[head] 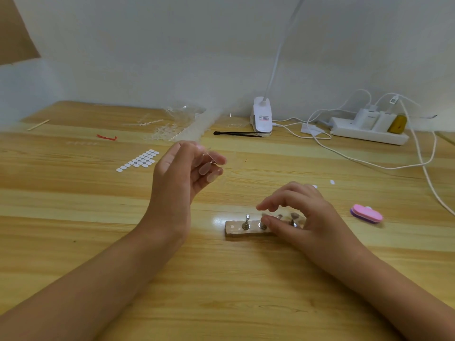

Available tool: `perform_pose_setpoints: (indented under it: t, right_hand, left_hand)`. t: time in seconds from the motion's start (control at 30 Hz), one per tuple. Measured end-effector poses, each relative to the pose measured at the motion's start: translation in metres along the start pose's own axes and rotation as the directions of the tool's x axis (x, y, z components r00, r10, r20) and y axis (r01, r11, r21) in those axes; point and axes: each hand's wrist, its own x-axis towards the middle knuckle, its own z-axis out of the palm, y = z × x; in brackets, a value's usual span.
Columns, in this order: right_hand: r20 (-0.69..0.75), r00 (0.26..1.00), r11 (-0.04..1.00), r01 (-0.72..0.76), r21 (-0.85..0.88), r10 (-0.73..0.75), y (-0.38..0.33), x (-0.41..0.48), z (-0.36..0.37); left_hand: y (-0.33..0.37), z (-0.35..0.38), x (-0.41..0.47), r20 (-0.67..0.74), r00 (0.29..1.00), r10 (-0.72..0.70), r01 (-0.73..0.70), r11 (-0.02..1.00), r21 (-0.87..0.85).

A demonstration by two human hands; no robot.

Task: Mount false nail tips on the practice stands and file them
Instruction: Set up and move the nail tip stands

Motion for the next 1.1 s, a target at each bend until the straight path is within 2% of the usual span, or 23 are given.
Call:
perform_pose_setpoints:
  t: [0.37, 0.57, 0.63, 0.73, 0.83, 1.0, 1.1]
  right_hand:
    - [0.023, 0.999, 0.999, -0.04, -0.008, 0.04, 0.005, 0.001, 0.003]
    - [0.071, 0.995, 0.997, -0.062, -0.049, 0.065, 0.002, -0.002, 0.003]
    - [0.012, 0.997, 0.996, -0.081, 0.019, 0.081, -0.001, -0.001, 0.0]
    - [-0.123, 0.985, 0.969, -0.092, 0.231, 0.123, -0.006, -0.001, -0.008]
    - [-0.168, 0.97, 0.93, -0.107, 0.351, 0.174, -0.01, 0.001, -0.014]
    - [-0.196, 0.966, 0.924, -0.084, 0.373, 0.167, -0.013, 0.003, -0.012]
    - [-0.287, 0.956, 0.977, -0.006, 0.213, 0.068, -0.014, 0.002, -0.011]
  left_hand:
    - [-0.001, 0.001, 0.001, 0.027, 0.999, -0.037, 0.038, 0.999, -0.018]
    - [-0.004, 0.004, -0.004, 0.159, 0.982, -0.104, 0.112, 0.993, -0.04]
    - [-0.004, 0.006, -0.007, 0.18, 0.976, -0.121, 0.129, 0.991, -0.031]
    - [-0.004, 0.01, -0.011, 0.213, 0.967, -0.136, 0.135, 0.991, 0.019]
    - [-0.002, 0.013, -0.016, 0.266, 0.954, -0.137, 0.116, 0.989, 0.093]
    - [0.0, 0.02, -0.025, 0.323, 0.936, -0.143, 0.097, 0.983, 0.155]
    - [0.0, 0.021, -0.026, 0.318, 0.929, -0.189, 0.154, 0.979, 0.132]
